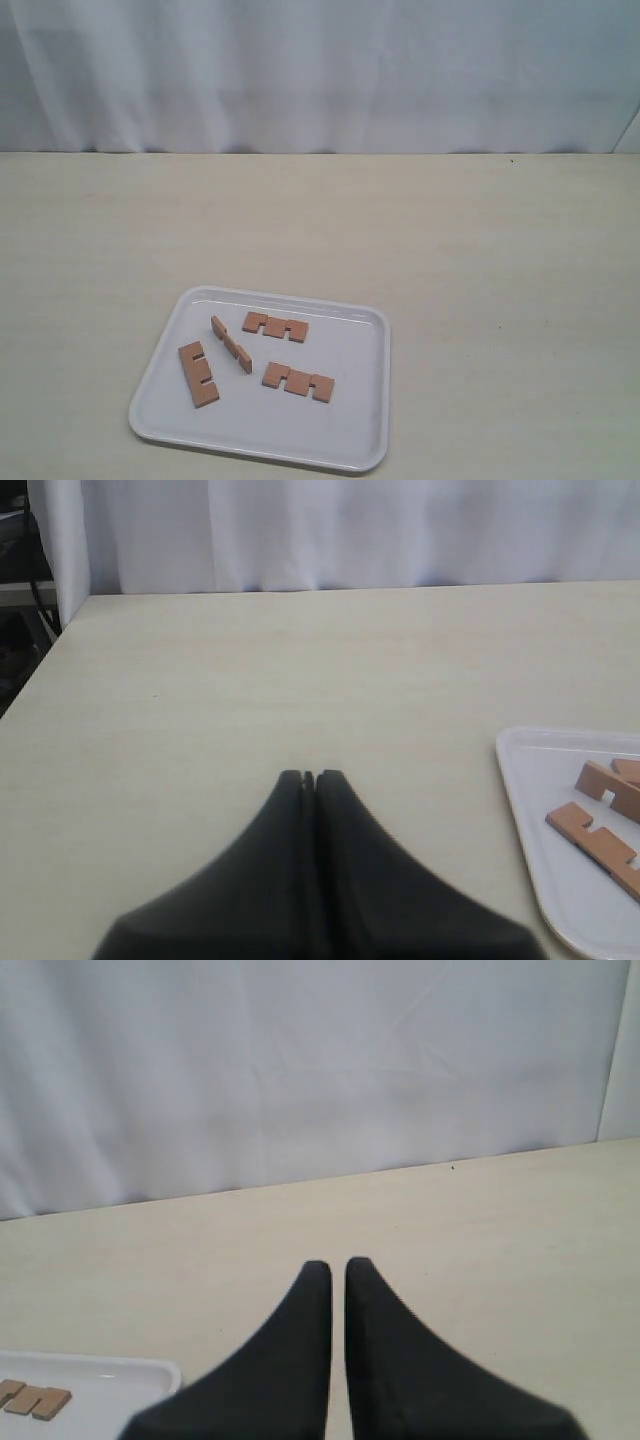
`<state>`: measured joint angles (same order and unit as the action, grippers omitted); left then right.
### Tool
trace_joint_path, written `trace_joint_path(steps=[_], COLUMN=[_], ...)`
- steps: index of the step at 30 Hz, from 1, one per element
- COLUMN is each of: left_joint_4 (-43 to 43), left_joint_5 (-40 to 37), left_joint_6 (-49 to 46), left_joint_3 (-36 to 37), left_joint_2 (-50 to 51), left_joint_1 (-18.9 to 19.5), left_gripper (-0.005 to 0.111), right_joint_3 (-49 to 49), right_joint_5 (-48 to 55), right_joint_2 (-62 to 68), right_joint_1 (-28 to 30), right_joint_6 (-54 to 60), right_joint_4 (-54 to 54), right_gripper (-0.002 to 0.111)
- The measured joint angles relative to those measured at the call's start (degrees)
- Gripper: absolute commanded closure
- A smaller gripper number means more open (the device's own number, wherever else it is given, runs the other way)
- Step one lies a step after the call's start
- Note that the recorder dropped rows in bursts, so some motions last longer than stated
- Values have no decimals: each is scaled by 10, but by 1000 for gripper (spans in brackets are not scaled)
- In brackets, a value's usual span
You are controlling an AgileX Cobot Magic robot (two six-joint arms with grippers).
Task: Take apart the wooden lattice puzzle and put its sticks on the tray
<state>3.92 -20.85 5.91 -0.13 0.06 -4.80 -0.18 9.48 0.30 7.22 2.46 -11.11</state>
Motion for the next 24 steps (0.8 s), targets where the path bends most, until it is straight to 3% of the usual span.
trace_joint_path(steps=[8,24], left_joint_4=[0,0], left_joint_5=[0,0], left_joint_6=[0,0], left_joint_3=[0,0], left_joint_2=[0,0], left_joint_1=[0,0], left_gripper=[107,107], right_joint_3=[0,0], right_joint_5=[89,97], right_joint_2=[0,0], right_joint_1=[0,0], right_joint_6=[70,72], right_joint_4=[22,38], right_gripper=[104,104])
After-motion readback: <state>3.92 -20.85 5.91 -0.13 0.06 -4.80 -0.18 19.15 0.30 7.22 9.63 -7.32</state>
